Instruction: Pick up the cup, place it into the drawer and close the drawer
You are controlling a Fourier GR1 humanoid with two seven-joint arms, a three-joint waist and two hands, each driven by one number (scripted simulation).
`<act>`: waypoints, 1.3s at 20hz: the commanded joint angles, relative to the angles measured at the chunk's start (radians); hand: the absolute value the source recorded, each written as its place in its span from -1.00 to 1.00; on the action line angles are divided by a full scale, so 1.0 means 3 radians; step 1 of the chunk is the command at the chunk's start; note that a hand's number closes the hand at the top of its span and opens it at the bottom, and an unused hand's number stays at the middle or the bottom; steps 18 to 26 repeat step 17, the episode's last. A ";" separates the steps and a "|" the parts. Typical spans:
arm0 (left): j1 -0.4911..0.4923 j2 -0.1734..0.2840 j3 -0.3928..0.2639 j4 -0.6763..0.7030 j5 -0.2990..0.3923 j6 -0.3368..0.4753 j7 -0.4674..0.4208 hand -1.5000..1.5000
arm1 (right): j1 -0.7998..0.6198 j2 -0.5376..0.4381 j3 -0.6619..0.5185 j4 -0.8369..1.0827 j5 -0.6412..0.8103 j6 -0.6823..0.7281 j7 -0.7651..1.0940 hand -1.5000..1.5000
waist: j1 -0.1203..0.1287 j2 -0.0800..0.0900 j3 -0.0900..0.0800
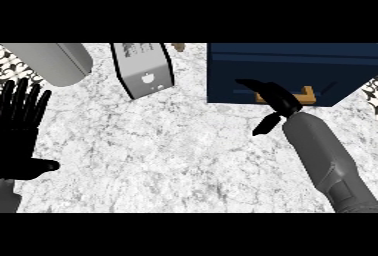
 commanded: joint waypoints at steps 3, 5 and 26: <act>-0.0193 -0.0080 -0.0015 0.0139 -0.0047 -0.0013 0.0062 -1.00 | -0.0526 -0.0227 -0.0195 0.0685 0.0003 0.0089 -0.0032 -1.00 | 0.0060 0.0091 0.0019; -0.0041 -0.0133 -0.0054 0.0098 -0.0090 -0.0080 -0.0030 -1.00 | -0.0530 -0.0246 -0.0216 0.0787 0.0015 -0.0005 -0.0066 -1.00 | 0.0100 0.0096 0.0020; -0.0102 -0.0171 -0.0070 0.0106 -0.0216 -0.0073 -0.0069 -1.00 | -0.0758 -0.0422 -0.0304 0.1050 -0.0027 0.0093 -0.0147 -1.00 | 0.0196 0.0131 0.0023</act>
